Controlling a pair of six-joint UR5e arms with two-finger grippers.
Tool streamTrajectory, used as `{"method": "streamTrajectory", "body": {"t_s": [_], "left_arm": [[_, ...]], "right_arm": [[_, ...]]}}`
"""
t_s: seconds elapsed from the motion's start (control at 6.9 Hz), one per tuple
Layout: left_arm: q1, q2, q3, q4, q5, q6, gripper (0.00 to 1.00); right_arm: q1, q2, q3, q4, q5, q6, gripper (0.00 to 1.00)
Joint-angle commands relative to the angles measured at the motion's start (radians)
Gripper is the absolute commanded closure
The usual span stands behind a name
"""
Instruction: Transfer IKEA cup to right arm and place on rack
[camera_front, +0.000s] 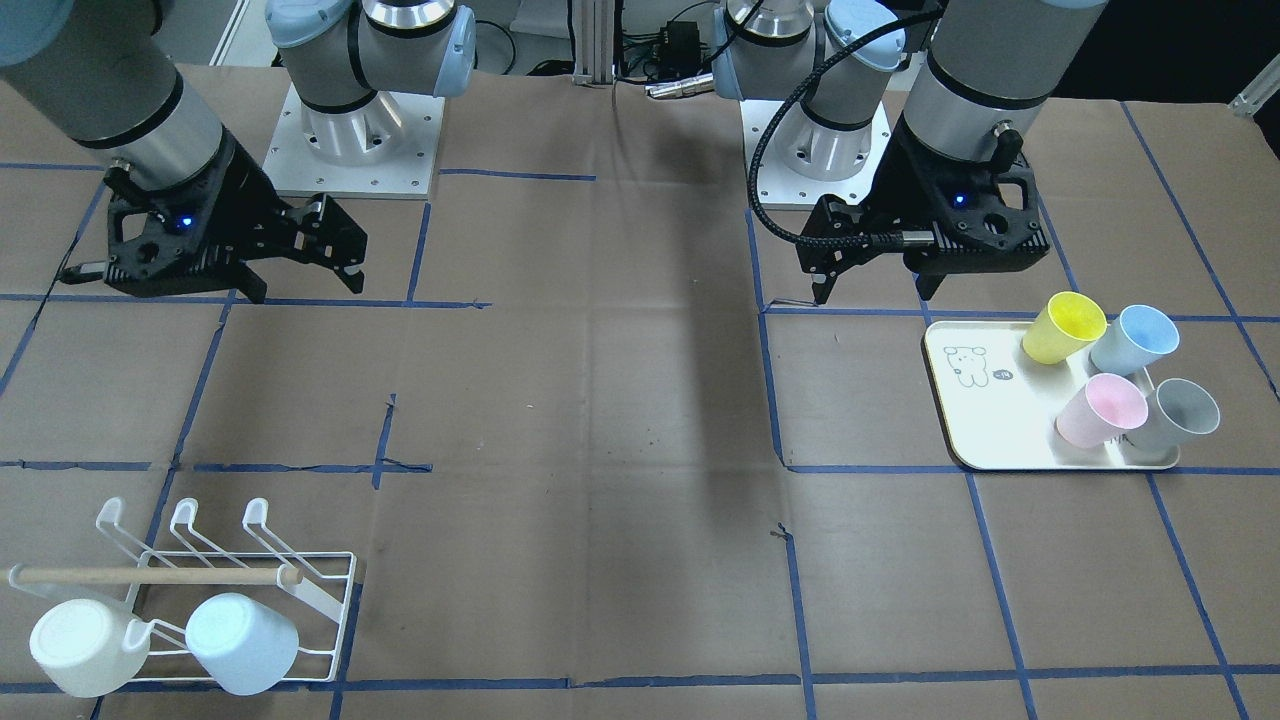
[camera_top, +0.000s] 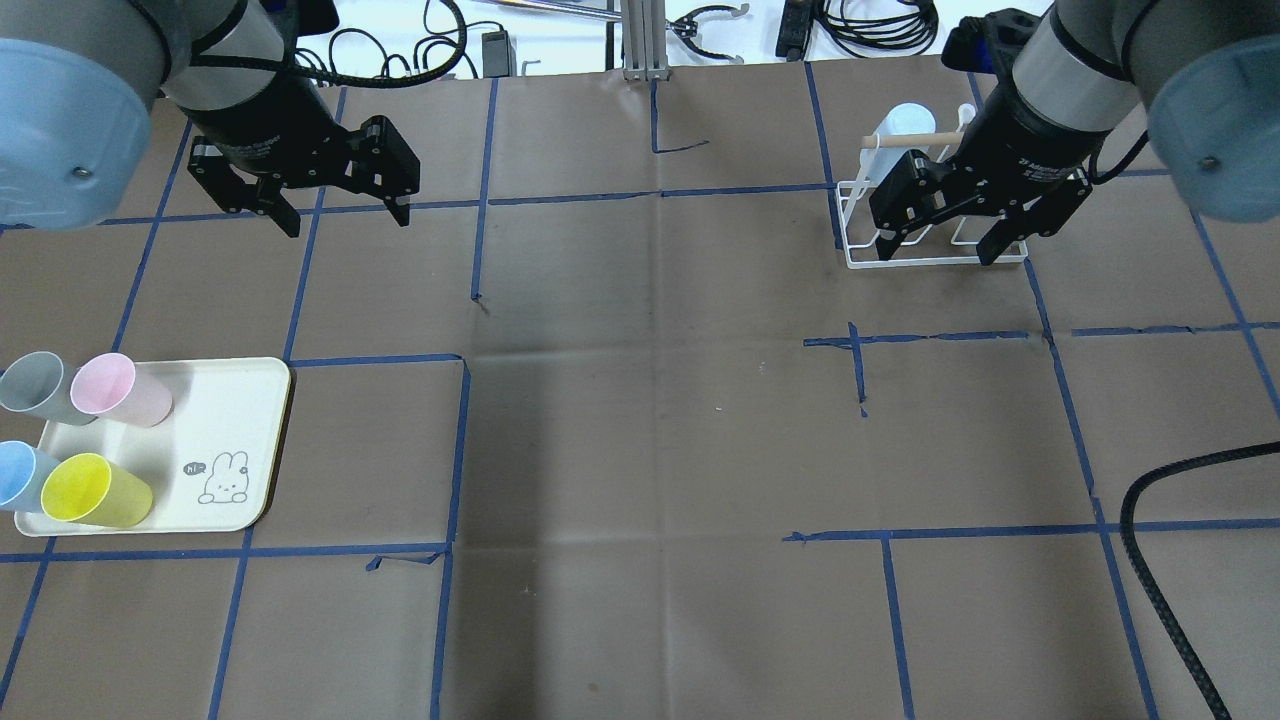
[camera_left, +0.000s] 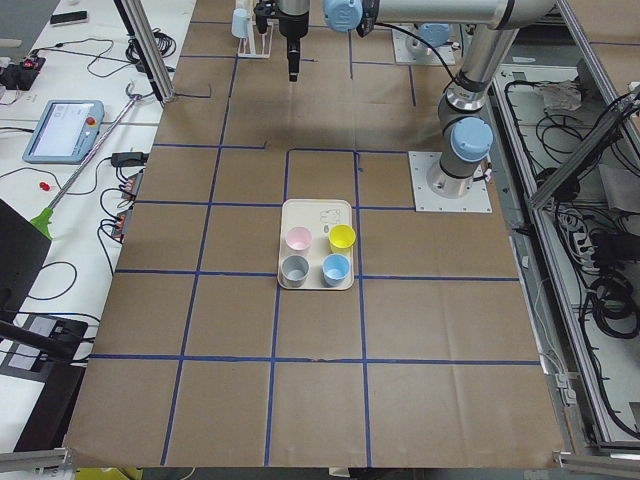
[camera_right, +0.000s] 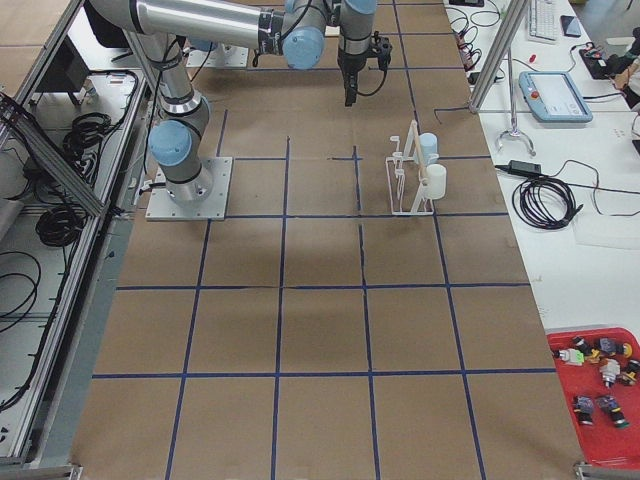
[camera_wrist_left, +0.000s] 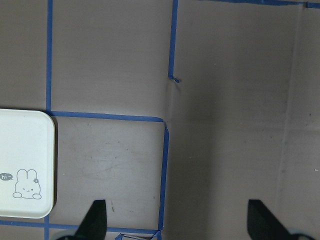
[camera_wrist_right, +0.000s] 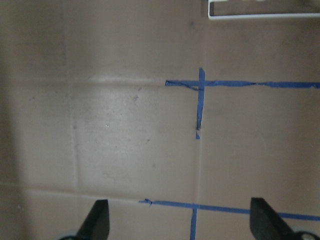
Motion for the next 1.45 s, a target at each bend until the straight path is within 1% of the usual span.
{"method": "streamTrajectory", "body": {"t_s": [0.0,0.14,0.43,1.3], "left_arm": [[0.0,-0.001,0.001,0.001,0.0,0.0,0.0],[0.0,-0.001,0.001,0.001,0.0,0.0,0.0],[0.0,-0.001,0.003,0.001,0.0,0.0,0.0],[0.0,-0.001,0.003,0.001,0.0,0.0,0.0]], "right_arm": [[0.071,-0.06,-0.024,0.073,-0.121,0.074,0.0],[0.098,-0.085,-0.015,0.072,-0.183,0.126,0.0],[0.119,-0.14,0.07,0.061,-0.17,0.133,0.0],[0.117,-0.14,0.074,0.049,-0.165,0.131,0.0]]}}
